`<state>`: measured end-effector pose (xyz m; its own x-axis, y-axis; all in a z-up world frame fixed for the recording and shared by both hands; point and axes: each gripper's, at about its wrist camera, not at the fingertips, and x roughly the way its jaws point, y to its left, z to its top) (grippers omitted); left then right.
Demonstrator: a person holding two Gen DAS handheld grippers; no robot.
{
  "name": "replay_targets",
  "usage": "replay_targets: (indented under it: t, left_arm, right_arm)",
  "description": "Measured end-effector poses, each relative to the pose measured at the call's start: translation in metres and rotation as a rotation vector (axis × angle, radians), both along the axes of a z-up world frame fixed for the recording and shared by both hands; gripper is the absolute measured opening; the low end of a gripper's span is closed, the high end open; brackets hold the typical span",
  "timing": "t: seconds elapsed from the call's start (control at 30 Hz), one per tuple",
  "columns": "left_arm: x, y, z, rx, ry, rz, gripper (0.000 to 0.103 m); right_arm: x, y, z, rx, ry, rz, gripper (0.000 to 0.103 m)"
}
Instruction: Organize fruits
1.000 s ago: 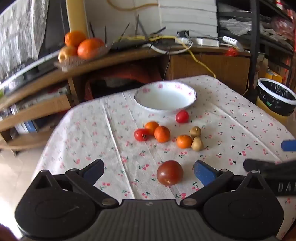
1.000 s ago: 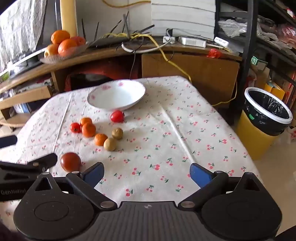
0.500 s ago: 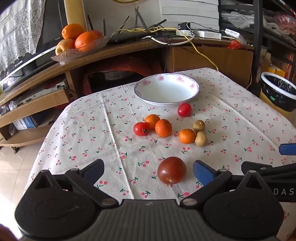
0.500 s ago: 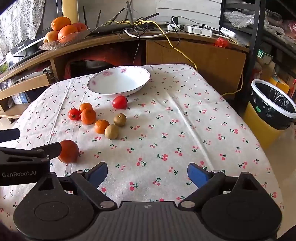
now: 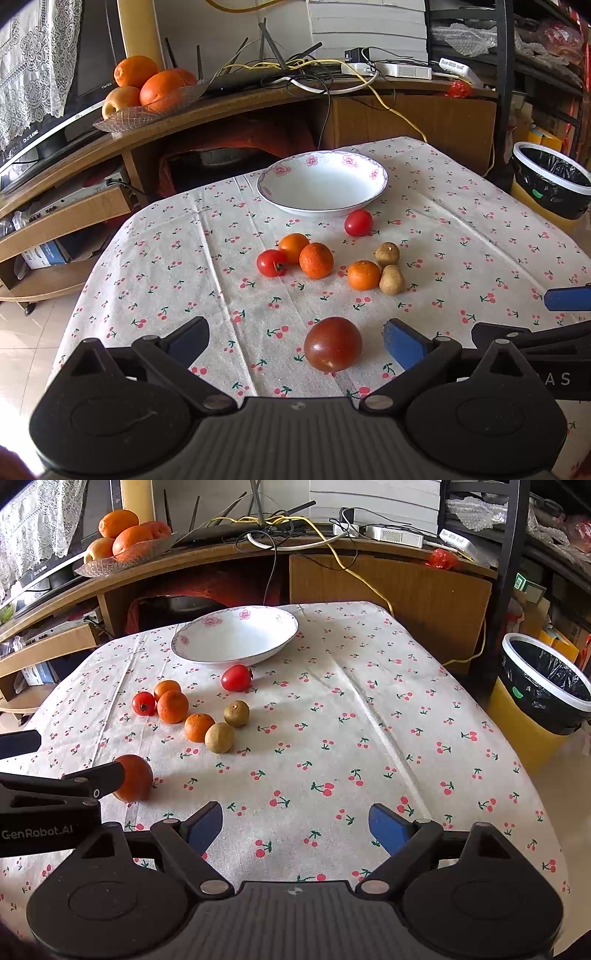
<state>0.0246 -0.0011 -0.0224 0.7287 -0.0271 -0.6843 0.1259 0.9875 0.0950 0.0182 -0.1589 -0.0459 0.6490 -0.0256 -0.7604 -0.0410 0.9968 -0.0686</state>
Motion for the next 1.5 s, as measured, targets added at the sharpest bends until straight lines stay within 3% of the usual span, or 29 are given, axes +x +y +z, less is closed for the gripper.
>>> replay_targets:
  t: [1.5]
  left_arm:
    - [0.0002,0.0004,-0.0006,-0.004,-0.012,-0.012,0.103]
  right_arm:
    - [0.0017,0.0003,-0.0038,0.004,0.012,0.006,0.082]
